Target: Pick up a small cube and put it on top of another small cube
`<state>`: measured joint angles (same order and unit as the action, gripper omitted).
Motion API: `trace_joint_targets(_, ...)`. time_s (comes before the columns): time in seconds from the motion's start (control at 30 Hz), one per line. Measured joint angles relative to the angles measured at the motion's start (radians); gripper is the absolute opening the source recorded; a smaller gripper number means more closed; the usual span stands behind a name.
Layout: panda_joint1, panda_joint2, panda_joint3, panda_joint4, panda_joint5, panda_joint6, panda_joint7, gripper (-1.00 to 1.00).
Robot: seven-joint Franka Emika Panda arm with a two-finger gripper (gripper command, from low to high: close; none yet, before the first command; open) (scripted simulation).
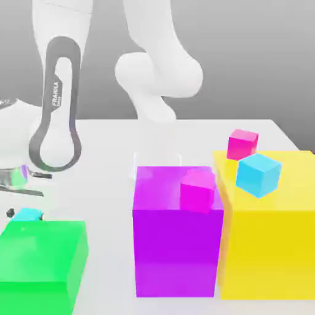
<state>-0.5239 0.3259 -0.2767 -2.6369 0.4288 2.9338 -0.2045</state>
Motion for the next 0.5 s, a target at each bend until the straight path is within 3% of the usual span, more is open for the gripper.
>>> trace_joint_targets(0.17,-0.010,0.007,0.011,0.001,0.006,0.004,-0.005,-1.00)
trace_joint_targets(0.37,0.096,-0.177,-0.155,-0.040,-0.243,-0.131,0.175,-1.00)
trace_joint_targets(0.5,0.091,-0.157,-0.161,0.071,-0.292,-0.271,0.122,-1.00)
